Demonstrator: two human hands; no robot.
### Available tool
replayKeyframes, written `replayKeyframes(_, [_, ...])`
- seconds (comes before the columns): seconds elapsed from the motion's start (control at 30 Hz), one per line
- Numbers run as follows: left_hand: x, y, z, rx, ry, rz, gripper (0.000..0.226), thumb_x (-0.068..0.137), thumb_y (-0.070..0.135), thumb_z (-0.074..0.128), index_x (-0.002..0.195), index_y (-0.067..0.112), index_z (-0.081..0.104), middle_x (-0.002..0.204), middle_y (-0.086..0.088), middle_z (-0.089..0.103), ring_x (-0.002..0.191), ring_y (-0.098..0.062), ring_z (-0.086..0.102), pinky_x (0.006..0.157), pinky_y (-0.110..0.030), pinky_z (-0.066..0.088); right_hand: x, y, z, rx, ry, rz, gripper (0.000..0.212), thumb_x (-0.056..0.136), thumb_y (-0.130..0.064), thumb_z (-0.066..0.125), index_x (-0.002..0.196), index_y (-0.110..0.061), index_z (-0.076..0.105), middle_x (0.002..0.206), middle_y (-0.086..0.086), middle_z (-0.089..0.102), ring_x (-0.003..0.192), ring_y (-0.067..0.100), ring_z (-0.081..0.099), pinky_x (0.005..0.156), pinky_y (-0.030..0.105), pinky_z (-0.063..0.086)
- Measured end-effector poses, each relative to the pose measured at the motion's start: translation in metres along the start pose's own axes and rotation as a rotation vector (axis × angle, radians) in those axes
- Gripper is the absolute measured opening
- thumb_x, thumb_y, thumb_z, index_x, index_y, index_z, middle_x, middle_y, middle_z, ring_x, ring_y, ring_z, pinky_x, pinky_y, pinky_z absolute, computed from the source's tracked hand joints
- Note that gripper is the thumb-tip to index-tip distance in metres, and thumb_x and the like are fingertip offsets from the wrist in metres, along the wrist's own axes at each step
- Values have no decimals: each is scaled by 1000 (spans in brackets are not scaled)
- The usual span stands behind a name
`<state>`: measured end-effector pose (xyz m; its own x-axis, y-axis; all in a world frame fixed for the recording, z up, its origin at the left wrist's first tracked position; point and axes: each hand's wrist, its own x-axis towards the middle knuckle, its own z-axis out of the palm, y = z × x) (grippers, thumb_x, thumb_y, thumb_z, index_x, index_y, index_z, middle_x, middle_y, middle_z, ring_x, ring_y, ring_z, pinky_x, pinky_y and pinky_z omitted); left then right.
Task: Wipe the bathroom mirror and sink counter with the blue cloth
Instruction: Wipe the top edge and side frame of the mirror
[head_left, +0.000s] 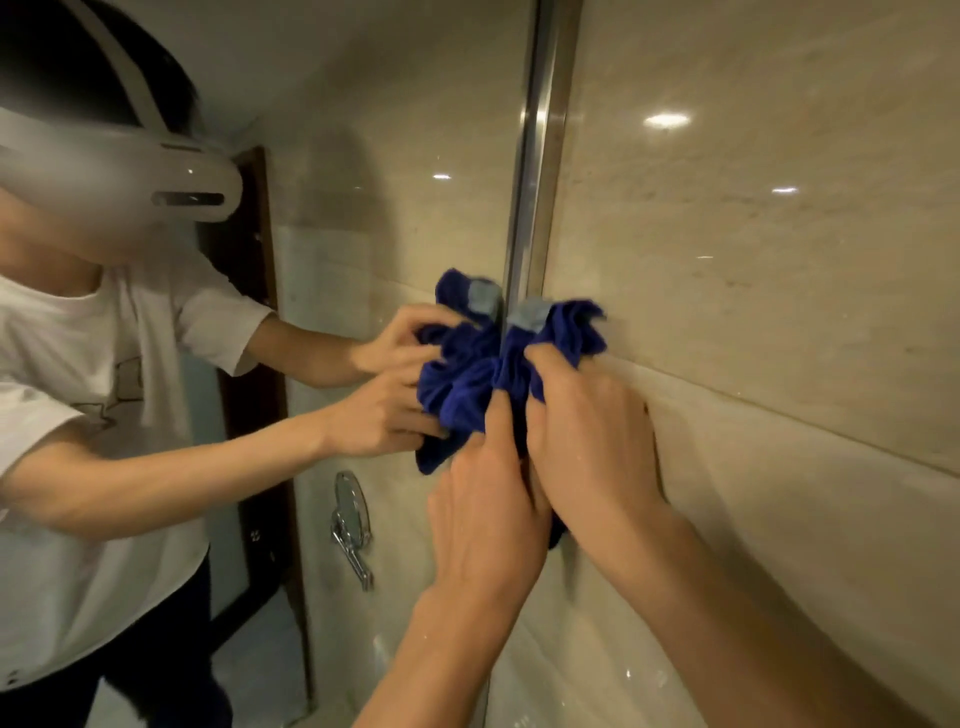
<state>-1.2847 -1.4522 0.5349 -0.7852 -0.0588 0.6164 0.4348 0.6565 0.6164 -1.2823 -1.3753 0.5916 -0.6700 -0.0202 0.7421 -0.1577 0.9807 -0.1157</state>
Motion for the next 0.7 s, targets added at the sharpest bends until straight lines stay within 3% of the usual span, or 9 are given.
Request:
replayKeyframes(0.13, [39,29,-14,-2,117,63,52,97,34,50,146,27,34,102,1,67,91,-25,63,70,-41,49,43,-3,-26,27,96,-30,25,100,-20,42,124,-18,49,94,5,53,91,27,60,67,32,31])
replayKeyframes(0.33, [36,22,-18,57,54,69,52,93,37,51,141,32,30,101,4,66,91,-24,63,68,-42,51,41,-5,-11,27,122,-12,22,101,-23,39,121,-15,45,96,6,55,78,23,48,66,33,28])
replayKeyframes(0.47, [39,12,-15,143,75,129,54,95,37,47,144,31,26,100,4,64,86,-24,62,62,-38,49,40,-5,-4,9,169,-5,24,101,-23,39,122,-16,47,101,10,60,90,29,59,66,33,30])
replayKeyframes(0.7, [16,-15,2,156,83,149,38,99,41,41,136,31,35,100,3,64,89,-25,62,62,-36,46,13,-3,20,37,145,11,25,98,-16,46,123,-16,51,99,8,65,88,29,60,68,35,43])
